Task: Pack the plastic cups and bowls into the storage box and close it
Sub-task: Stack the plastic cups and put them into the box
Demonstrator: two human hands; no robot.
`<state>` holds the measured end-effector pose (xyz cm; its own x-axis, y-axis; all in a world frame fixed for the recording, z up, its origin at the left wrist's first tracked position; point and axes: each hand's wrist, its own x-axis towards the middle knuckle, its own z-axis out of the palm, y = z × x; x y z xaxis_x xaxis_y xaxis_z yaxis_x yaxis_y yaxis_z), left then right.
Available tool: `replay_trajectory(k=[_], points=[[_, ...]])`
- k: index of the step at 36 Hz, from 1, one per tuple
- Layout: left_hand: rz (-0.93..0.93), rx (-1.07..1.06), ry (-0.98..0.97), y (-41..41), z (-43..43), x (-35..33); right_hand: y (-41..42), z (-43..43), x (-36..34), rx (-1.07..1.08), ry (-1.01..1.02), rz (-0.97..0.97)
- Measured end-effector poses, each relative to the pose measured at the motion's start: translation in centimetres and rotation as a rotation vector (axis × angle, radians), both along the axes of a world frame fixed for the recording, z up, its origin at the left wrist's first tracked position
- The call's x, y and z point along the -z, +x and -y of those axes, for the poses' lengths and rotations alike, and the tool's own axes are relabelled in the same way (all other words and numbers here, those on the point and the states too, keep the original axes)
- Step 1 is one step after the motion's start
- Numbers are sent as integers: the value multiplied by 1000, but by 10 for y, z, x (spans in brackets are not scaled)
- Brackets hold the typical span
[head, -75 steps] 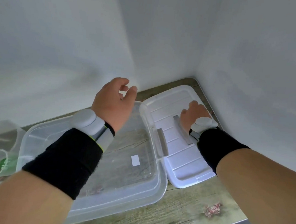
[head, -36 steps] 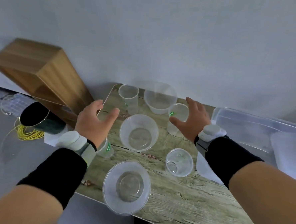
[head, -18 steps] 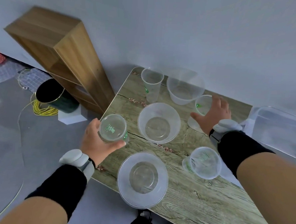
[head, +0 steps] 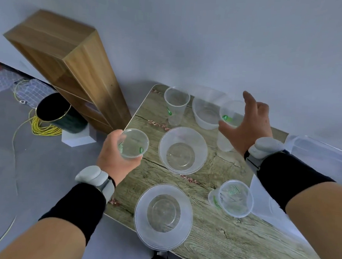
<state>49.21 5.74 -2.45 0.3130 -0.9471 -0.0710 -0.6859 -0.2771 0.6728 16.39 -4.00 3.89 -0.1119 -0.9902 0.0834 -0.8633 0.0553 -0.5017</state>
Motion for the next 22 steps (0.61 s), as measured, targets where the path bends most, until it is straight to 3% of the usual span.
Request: replay_trajectory(k=[7, 12, 18, 22], points=[[-8, 125, -23, -23, 10, -36, 41, 4, -62, -49, -101, 367], [-54, 174, -64, -44, 12, -51, 65, -3, -82, -67, -46, 613], [-67, 260, -73, -65, 11, -64, 70, -22, -78, -176, 142, 582], [-135, 246, -77, -80, 12, -72, 69, -43, -63, -402, 369, 389]])
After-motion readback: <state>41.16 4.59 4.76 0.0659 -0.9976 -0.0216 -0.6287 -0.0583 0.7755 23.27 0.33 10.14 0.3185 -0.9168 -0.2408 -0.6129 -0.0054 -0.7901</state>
